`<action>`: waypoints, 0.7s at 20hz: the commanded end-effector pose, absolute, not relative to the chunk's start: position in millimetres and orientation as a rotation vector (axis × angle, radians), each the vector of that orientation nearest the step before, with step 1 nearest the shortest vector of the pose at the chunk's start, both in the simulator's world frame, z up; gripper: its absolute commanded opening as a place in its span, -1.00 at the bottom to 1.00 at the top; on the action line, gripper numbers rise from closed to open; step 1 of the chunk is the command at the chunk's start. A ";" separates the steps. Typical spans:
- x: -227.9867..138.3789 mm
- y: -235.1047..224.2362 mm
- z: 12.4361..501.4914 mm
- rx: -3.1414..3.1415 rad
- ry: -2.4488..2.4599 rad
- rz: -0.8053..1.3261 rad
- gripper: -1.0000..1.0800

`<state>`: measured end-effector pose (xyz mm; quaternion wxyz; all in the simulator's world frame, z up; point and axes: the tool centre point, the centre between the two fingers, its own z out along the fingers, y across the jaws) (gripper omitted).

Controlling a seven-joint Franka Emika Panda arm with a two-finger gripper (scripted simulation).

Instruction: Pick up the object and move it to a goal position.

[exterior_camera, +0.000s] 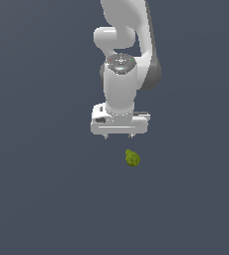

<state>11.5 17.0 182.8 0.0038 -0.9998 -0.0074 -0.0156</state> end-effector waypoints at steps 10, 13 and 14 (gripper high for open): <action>12.8 11.7 173.6 -3.119 0.018 -0.044 0.92; 12.8 11.7 173.8 -3.120 0.017 -0.044 0.92; 12.9 12.2 173.5 -3.120 0.017 -0.044 0.92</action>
